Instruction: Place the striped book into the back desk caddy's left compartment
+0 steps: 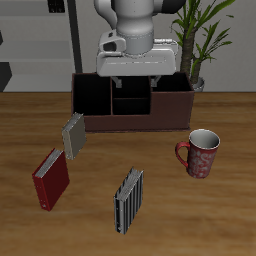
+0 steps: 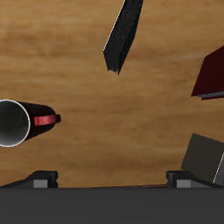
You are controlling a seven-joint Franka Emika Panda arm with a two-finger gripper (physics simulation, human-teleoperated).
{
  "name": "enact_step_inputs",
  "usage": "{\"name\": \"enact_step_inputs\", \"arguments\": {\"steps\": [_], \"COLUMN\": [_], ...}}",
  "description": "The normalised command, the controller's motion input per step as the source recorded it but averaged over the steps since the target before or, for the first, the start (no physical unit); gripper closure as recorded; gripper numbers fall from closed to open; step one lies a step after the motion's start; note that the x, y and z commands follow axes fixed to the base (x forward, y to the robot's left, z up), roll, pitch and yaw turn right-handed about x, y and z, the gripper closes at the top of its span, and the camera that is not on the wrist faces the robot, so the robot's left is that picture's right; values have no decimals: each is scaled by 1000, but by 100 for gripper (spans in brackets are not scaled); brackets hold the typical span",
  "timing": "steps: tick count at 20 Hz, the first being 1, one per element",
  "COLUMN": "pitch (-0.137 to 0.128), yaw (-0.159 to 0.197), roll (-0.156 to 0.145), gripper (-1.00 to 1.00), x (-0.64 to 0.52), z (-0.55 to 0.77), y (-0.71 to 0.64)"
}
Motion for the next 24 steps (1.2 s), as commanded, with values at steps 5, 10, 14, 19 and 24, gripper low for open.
{"name": "enact_step_inputs", "arguments": {"steps": [5,10,14,19,24], "pitch": [-20,-18,1,-14,-25], "yaw": [-24,1,23,-8,-3], "roll": [-17,-8,-41,-11,-8], "gripper": [-100,-100,-100,-100,-100], "x": [342,437,457,323,430], "z": [34,-10,-112,-31,-52], "y": [-37,-10,30,22,-3]}}
